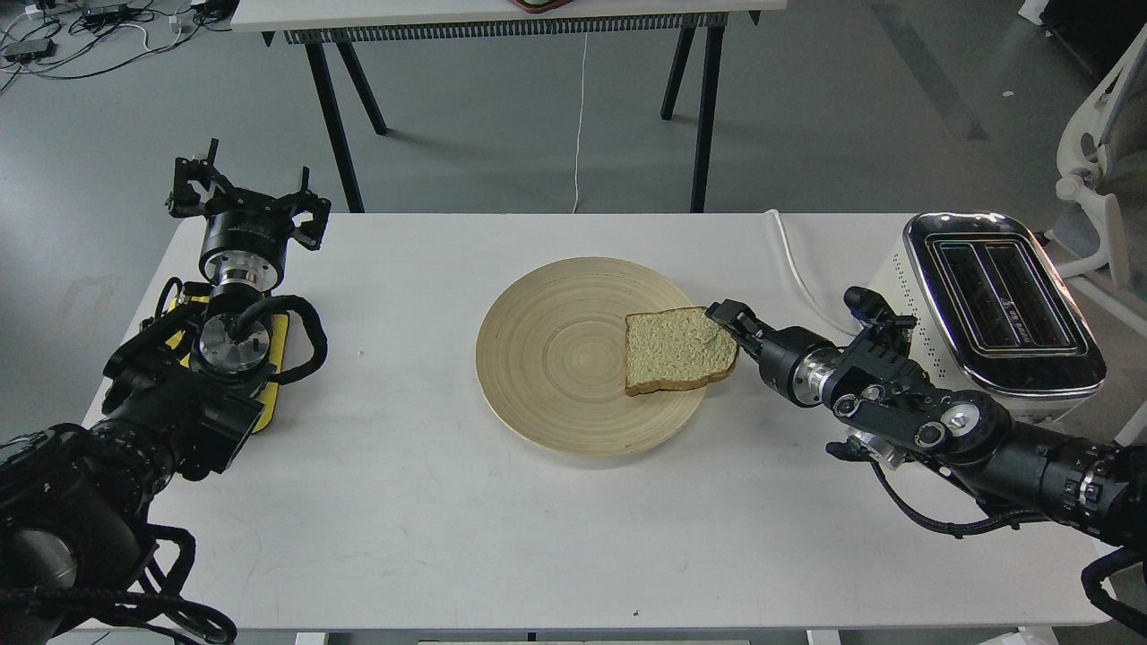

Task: Put bread in toaster with right arm
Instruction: 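Close the right gripper on the bread slice and lift it, then carry the bread slice up and over to above the toaster slot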

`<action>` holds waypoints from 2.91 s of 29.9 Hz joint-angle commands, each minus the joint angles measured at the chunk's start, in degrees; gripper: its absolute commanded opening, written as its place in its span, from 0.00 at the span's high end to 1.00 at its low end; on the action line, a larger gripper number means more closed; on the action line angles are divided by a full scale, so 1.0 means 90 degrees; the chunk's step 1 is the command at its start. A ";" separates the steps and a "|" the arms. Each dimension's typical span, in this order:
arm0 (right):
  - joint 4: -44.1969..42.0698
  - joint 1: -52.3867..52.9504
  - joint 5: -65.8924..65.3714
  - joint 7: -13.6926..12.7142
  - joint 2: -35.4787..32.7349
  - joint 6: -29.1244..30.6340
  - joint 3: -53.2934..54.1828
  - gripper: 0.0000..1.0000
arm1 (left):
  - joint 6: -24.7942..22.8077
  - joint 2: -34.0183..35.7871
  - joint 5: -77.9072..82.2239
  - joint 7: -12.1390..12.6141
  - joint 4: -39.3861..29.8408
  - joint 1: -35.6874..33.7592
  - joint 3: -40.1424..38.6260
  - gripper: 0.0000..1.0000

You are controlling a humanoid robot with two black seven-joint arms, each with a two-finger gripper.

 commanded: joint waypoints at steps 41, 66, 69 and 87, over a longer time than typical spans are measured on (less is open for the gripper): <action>0.2577 0.1772 0.0005 -0.0144 -0.2702 0.0038 0.1263 1.00 | 0.0000 0.0000 0.0000 -0.0001 0.0000 0.0000 0.0000 0.00; 0.4483 0.2818 -0.2837 -0.1003 -0.7695 0.1865 0.1117 1.00 | 0.0000 0.0000 0.0000 -0.0001 0.0000 0.0000 0.0000 0.00; 0.4473 0.2760 -0.2886 -0.0994 -0.7764 0.1865 0.0805 1.00 | 0.0000 0.0000 0.0000 -0.0001 0.0000 0.0000 0.0000 0.00; 0.4415 0.2701 -0.2896 -0.1033 -0.7090 0.1806 0.0013 1.00 | 0.0000 0.0000 0.0000 -0.0001 0.0000 0.0000 0.0000 0.00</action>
